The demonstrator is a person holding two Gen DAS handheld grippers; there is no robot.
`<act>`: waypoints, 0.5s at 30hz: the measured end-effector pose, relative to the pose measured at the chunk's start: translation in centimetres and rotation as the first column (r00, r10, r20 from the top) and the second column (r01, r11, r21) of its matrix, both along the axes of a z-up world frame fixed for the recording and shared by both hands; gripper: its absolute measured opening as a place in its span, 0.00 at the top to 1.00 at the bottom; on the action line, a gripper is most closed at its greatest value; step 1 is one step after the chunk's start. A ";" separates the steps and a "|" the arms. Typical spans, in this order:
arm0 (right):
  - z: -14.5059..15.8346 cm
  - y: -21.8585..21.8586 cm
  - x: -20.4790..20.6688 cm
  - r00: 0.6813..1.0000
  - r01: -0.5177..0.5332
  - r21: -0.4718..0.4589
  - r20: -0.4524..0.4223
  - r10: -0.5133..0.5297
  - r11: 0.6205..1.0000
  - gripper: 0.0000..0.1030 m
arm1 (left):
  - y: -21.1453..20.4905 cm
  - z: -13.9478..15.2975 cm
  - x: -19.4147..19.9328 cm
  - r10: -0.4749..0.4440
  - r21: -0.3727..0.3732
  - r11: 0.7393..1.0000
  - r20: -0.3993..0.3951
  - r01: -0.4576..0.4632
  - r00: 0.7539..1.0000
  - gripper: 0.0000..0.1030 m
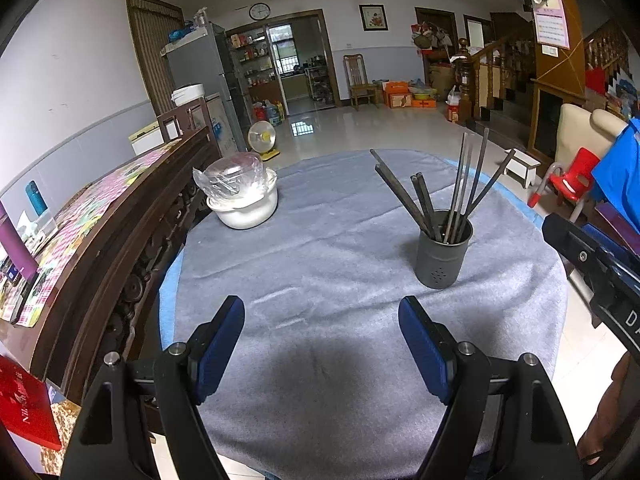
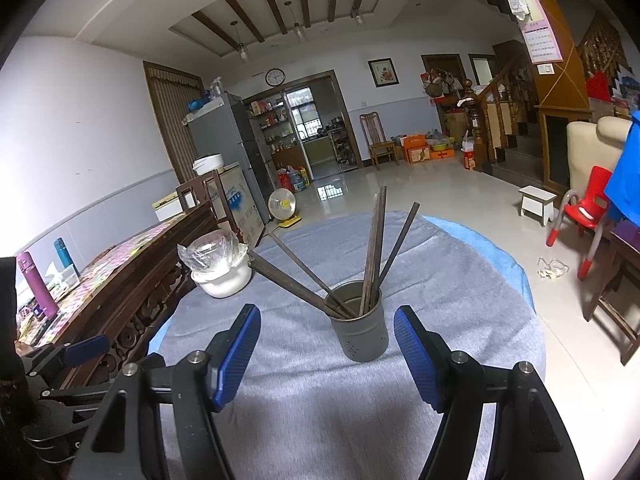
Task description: Organize utensils
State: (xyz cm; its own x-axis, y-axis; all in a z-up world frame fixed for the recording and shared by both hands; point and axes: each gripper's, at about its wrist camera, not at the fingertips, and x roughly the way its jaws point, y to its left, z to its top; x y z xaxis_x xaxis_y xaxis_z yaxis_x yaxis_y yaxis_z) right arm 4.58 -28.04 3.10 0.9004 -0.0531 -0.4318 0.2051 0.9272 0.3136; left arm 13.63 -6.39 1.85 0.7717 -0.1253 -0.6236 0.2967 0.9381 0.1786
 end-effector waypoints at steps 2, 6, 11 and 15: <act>0.0 0.0 0.0 1.000 0.001 -0.001 0.003 -0.001 1.000 0.29 | 0.0 0.0 0.0 -0.001 -0.002 1.000 0.000 0.001 1.000 0.22; 0.2 0.1 0.0 1.000 0.003 -0.007 0.003 -0.003 1.000 0.29 | 0.0 0.0 0.0 -0.003 -0.006 1.000 -0.002 0.003 1.000 0.22; 0.4 0.1 -0.1 1.000 0.009 -0.011 0.007 -0.009 1.000 0.29 | -0.1 0.1 -0.2 -0.012 -0.011 1.000 -0.002 0.012 1.000 0.22; 0.6 0.2 -0.1 1.000 0.016 -0.014 0.008 -0.016 1.000 0.29 | 0.1 0.1 -0.2 -0.016 -0.014 1.000 -0.004 0.016 1.000 0.22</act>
